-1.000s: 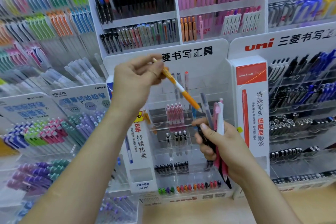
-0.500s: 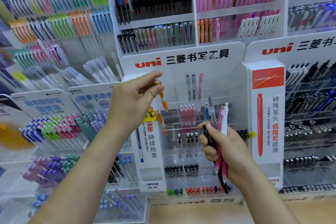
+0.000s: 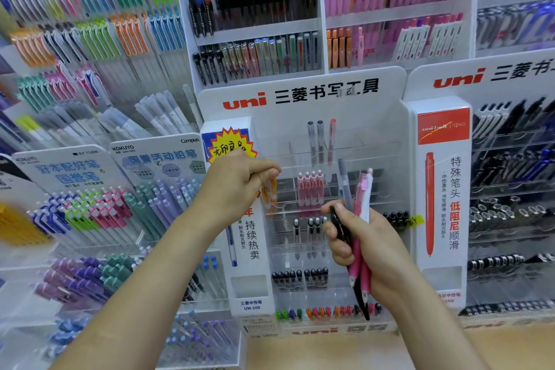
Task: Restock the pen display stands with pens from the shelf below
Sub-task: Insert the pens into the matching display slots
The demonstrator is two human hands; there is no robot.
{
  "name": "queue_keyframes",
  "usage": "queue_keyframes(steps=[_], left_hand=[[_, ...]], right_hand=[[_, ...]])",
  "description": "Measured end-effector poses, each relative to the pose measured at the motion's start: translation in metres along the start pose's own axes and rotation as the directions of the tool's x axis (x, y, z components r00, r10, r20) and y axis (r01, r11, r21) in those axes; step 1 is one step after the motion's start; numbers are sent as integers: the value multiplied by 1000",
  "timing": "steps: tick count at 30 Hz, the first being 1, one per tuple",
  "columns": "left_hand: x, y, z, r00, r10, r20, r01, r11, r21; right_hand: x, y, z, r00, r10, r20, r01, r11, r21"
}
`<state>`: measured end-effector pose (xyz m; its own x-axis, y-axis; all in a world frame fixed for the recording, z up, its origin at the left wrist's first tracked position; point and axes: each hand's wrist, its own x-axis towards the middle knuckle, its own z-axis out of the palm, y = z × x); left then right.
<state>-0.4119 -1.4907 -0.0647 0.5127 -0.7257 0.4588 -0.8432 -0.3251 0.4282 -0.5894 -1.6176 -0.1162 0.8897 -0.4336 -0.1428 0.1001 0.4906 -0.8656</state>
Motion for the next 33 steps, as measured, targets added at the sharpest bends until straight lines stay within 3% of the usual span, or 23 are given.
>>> queue_keyframes(steps=[7, 12, 18, 21, 24, 26, 27, 29, 31, 33], left_hand=[[9, -3, 0, 991, -43, 125, 28, 993, 116], [10, -5, 4, 970, -2, 243, -67, 959, 275], [9, -4, 3, 964, -7, 265, -113, 895, 433], [4, -7, 5, 975, 23, 220, -116, 899, 422], [-3, 1, 6, 995, 92, 35, -98, 960, 264], [-4, 19, 5, 998, -34, -47, 33, 999, -33], [-4, 30, 4, 994, -109, -10, 103, 966, -238], [-3, 50, 1, 974, -155, 165, 223, 790, -572], [-4, 62, 0, 954, -110, 279, 281, 659, -698], [-3, 66, 0, 948, -89, 306, 295, 612, -734]], right_hand=[[0, -1, 2, 998, 38, 41, -42, 995, 88], [0, -3, 2, 998, 43, 56, -49, 991, 125], [-2, -4, 3, 990, 70, 125, -93, 977, 193], [-4, -4, 3, 979, 78, 190, -125, 960, 250], [-5, -4, 0, 961, 71, 266, -143, 954, 263], [-4, -3, -1, 946, 72, 317, -154, 958, 243], [-4, -3, -2, 936, 73, 343, -158, 961, 226], [-5, -3, -2, 913, 81, 400, -170, 967, 192], [-5, -3, -2, 889, 106, 445, -189, 971, 145], [-7, -4, -2, 862, 119, 492, -201, 972, 117]])
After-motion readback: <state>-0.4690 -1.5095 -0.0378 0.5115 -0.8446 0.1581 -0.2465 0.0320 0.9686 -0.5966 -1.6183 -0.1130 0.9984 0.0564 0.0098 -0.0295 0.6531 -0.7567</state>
